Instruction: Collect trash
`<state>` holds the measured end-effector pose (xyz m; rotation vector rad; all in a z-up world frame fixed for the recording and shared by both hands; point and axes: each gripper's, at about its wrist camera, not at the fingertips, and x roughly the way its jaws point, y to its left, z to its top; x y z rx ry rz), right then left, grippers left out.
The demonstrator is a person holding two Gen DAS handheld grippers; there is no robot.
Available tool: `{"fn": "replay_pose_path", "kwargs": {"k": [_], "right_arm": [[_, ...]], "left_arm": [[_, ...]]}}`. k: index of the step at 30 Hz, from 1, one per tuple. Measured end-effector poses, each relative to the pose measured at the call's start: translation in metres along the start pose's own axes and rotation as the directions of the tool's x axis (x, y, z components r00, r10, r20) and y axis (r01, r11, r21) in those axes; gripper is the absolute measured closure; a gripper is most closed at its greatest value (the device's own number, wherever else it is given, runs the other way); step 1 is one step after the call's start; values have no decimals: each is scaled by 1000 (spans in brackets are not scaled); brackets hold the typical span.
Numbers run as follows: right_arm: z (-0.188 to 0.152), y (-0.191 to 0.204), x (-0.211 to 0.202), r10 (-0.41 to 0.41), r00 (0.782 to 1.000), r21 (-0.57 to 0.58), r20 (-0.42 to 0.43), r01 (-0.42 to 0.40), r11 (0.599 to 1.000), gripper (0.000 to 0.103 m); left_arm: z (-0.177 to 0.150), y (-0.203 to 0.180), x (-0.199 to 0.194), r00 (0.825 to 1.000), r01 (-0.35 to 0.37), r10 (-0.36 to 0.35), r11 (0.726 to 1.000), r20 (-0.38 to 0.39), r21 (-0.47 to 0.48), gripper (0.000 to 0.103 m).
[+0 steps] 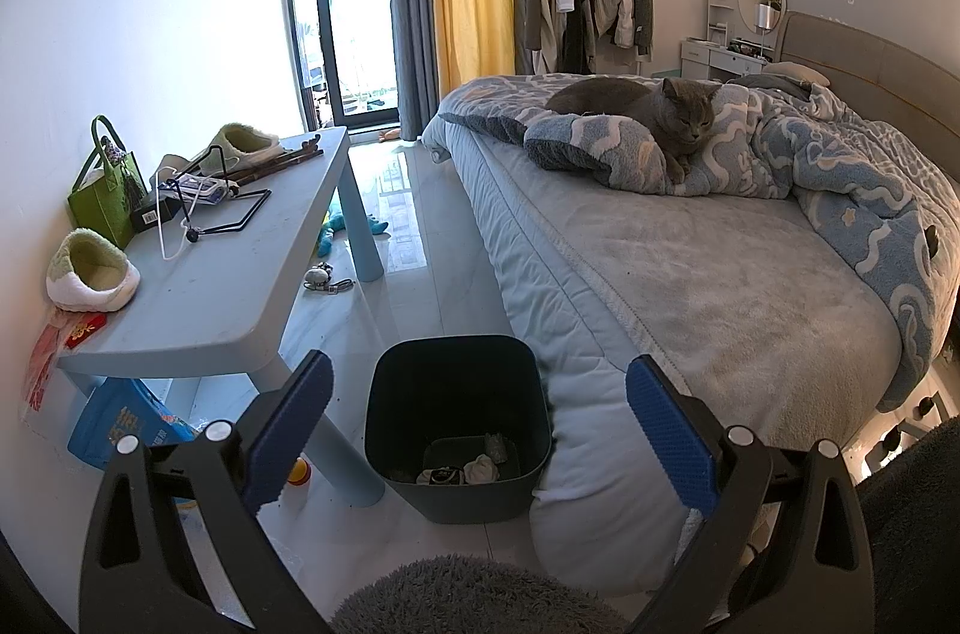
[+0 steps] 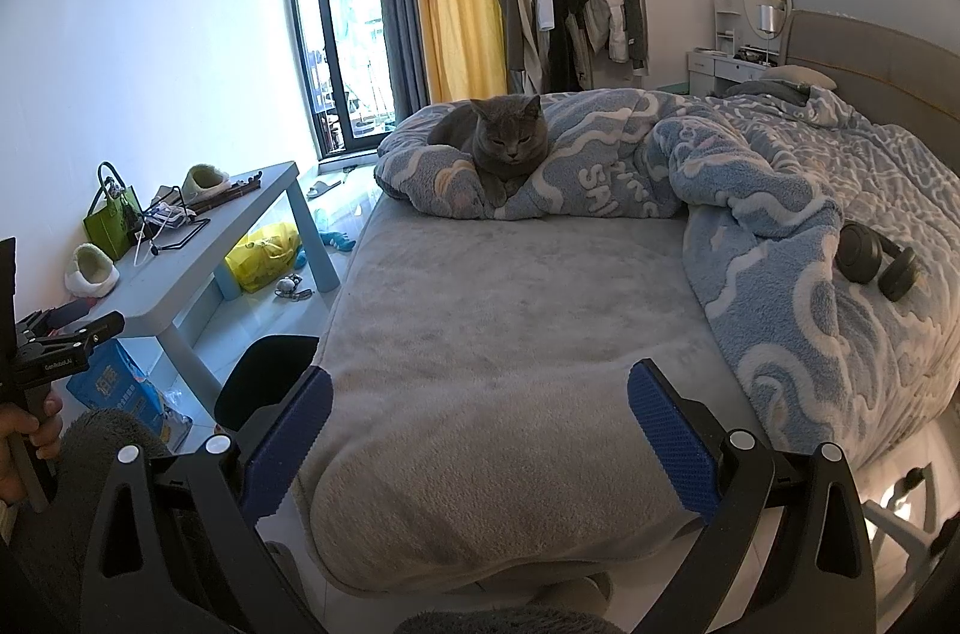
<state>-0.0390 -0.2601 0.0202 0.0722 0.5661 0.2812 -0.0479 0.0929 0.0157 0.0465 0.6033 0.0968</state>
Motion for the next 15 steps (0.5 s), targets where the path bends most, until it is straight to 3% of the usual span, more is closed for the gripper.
{"fn": "replay_pose_path", "kwargs": {"k": [15], "right_arm": [[0, -1, 0, 0, 1000, -1, -1, 0, 1000, 3]], "left_arm": [[-5, 4, 4, 1000, -4, 4, 1000, -22, -14, 3]]}}
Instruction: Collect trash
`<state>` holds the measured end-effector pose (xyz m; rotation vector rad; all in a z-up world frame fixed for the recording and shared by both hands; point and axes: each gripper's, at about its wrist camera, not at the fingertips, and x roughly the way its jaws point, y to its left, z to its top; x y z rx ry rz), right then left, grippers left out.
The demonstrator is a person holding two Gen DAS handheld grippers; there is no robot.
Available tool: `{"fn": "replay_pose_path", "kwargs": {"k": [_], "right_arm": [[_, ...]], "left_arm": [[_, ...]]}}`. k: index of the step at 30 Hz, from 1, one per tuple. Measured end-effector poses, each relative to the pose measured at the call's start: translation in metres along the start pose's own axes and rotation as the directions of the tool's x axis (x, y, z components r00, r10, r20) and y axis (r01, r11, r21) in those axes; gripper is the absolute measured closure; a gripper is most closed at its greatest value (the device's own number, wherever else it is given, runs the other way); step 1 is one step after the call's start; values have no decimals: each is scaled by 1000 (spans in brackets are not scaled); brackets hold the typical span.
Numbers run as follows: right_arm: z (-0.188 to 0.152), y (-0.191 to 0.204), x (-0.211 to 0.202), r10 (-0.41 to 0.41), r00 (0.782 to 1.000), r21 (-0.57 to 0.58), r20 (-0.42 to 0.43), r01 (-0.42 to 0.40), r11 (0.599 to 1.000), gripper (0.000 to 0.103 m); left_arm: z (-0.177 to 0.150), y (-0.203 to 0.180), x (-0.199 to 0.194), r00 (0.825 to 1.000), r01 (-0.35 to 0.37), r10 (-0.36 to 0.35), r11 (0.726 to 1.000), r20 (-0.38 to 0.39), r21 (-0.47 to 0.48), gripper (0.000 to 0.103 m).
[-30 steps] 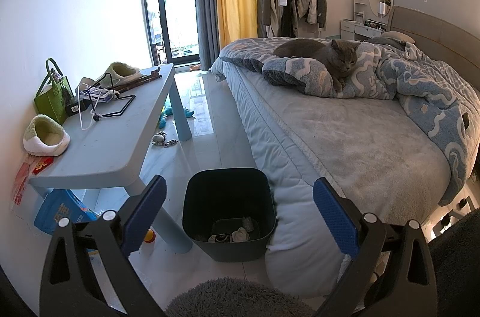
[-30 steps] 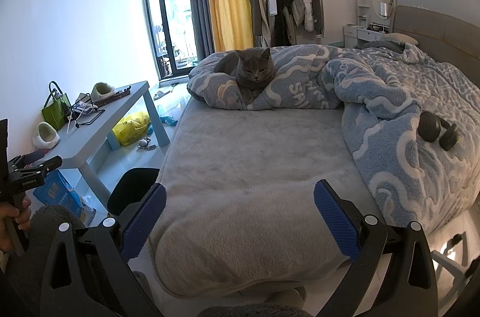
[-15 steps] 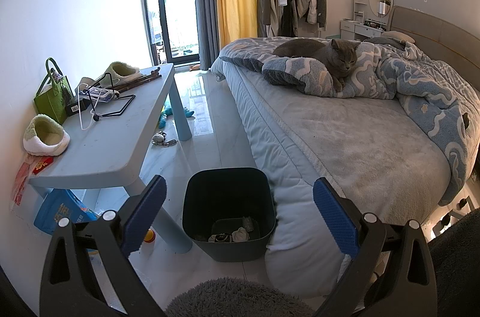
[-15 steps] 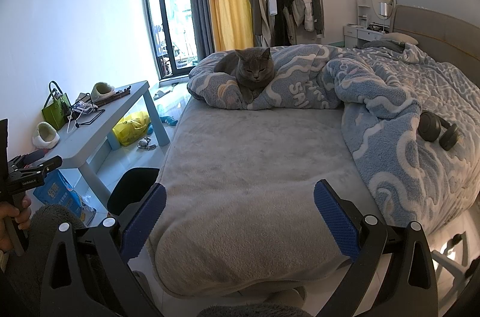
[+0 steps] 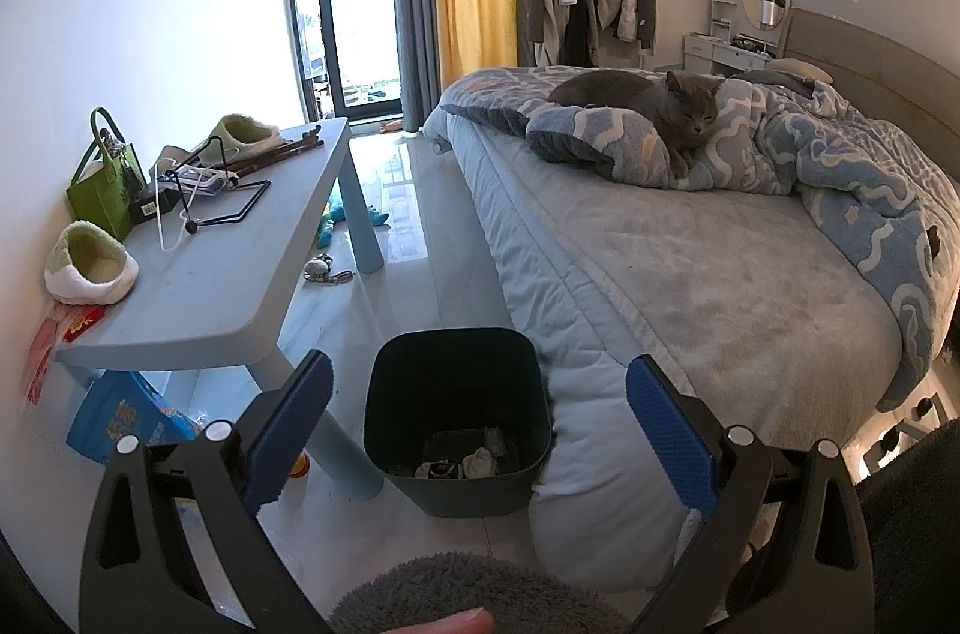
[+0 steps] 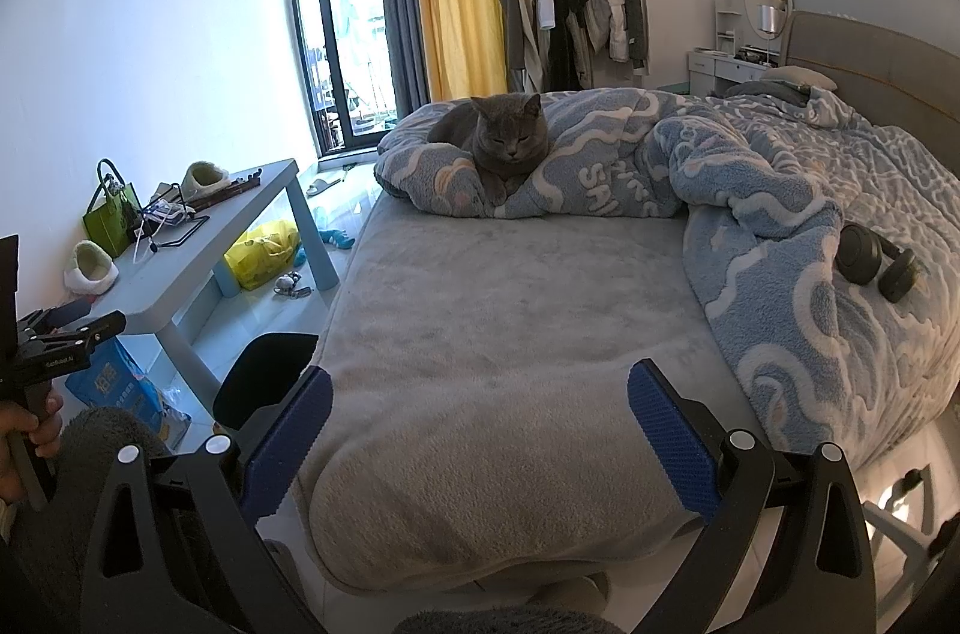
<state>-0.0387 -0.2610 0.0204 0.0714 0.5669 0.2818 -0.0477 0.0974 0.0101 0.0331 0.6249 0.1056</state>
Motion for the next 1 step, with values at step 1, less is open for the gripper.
{"fn": "replay_pose_path", "kwargs": {"k": [1], "right_arm": [[0, 0, 0, 0, 1000, 0, 0, 0, 1000, 3]], "left_arm": [[0, 0, 0, 1000, -1, 1, 1000, 0, 0, 3]]}}
